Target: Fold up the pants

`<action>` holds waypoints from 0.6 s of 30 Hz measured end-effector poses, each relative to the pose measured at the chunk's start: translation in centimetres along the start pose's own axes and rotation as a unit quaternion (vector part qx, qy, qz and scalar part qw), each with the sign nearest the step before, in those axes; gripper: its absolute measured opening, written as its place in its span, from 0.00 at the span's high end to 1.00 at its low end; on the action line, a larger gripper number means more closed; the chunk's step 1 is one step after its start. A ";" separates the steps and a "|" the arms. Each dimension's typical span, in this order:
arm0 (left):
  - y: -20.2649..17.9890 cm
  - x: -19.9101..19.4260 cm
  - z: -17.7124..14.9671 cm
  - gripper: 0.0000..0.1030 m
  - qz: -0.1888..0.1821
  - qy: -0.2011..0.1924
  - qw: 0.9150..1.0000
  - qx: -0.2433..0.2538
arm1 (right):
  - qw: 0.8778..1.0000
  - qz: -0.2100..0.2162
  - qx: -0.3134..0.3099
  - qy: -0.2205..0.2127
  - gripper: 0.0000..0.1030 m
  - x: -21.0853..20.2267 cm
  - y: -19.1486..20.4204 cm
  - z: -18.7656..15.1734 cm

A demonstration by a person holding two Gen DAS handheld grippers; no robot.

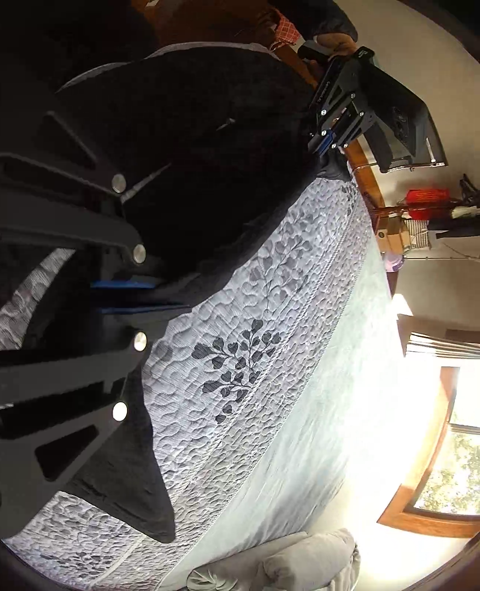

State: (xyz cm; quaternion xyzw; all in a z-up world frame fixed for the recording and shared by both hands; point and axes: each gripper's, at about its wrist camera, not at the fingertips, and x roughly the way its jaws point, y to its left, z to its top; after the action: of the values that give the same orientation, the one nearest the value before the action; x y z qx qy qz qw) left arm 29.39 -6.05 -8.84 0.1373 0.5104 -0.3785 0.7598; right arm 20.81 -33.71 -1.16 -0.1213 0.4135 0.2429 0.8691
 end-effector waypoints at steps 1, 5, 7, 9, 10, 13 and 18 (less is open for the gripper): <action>-1.1 -0.8 -1.2 0.93 0.005 -0.010 1.000 -0.005 | 1.000 0.000 0.003 -0.006 0.95 -1.1 1.2 -1.0; -5.3 -3.5 -6.2 0.92 0.025 -0.037 0.999 -0.021 | 1.000 0.005 0.014 -0.002 0.94 -2.5 6.3 -4.9; -7.2 -4.0 -8.5 0.91 0.037 -0.046 0.998 -0.031 | 0.999 0.011 0.030 0.005 0.94 -2.8 8.4 -7.0; -8.6 -4.3 -11.0 0.91 0.048 -0.053 0.996 -0.046 | 0.999 0.020 0.047 0.015 0.93 -2.6 10.5 -8.9; -9.1 -4.4 -12.3 0.91 0.052 -0.056 0.995 -0.058 | 0.998 0.021 0.056 0.021 0.93 -2.6 11.3 -9.7; -10.8 -4.0 -15.7 0.90 0.061 -0.061 0.992 -0.090 | 0.996 0.022 0.079 0.036 0.92 -2.0 13.6 -11.8; -11.5 -2.1 -20.9 0.88 0.026 -0.047 0.981 -0.185 | 0.988 0.033 0.131 0.069 0.90 -0.4 14.9 -14.7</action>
State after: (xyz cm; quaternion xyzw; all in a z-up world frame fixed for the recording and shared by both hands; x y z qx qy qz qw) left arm 6.71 -0.43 -14.18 -0.0102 0.5317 -0.2643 0.8046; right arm 3.12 -27.14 -10.22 -0.0091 0.5046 0.2061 0.8383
